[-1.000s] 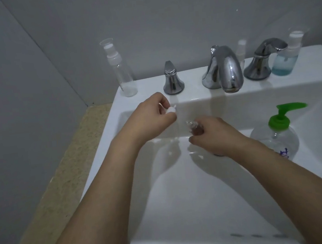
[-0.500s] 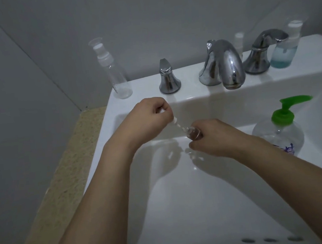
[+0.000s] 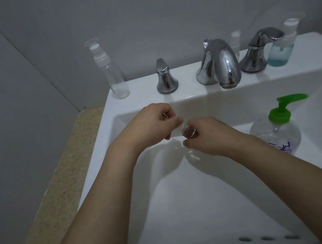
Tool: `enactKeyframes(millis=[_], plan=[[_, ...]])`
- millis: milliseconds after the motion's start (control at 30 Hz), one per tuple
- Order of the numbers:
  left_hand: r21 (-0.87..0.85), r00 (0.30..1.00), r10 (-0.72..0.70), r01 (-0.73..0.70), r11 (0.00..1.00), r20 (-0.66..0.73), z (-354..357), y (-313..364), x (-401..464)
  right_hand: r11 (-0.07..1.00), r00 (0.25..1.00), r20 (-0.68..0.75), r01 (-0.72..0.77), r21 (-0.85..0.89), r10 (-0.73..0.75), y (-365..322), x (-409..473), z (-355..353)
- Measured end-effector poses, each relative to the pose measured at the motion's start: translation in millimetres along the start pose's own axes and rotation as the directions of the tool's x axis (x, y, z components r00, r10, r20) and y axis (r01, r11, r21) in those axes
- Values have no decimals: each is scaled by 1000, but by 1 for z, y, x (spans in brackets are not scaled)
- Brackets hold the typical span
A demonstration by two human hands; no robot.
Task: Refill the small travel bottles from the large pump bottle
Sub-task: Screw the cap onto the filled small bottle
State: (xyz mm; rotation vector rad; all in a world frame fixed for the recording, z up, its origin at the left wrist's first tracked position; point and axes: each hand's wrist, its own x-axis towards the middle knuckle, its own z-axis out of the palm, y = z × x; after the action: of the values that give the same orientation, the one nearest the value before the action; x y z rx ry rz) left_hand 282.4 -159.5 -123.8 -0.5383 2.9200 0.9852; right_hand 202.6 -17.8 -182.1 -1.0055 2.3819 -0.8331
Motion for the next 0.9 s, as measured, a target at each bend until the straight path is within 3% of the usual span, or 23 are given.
enactKeyframes(millis=[533,900], plan=[[-16,999,33,-32,999,40,4,-6,4,1000,1000,2,22,4,-22,0,1,0],[9,994,-62,62,998,87,4,-7,5,999,1000,4,8,-42,-7,0,3,1]])
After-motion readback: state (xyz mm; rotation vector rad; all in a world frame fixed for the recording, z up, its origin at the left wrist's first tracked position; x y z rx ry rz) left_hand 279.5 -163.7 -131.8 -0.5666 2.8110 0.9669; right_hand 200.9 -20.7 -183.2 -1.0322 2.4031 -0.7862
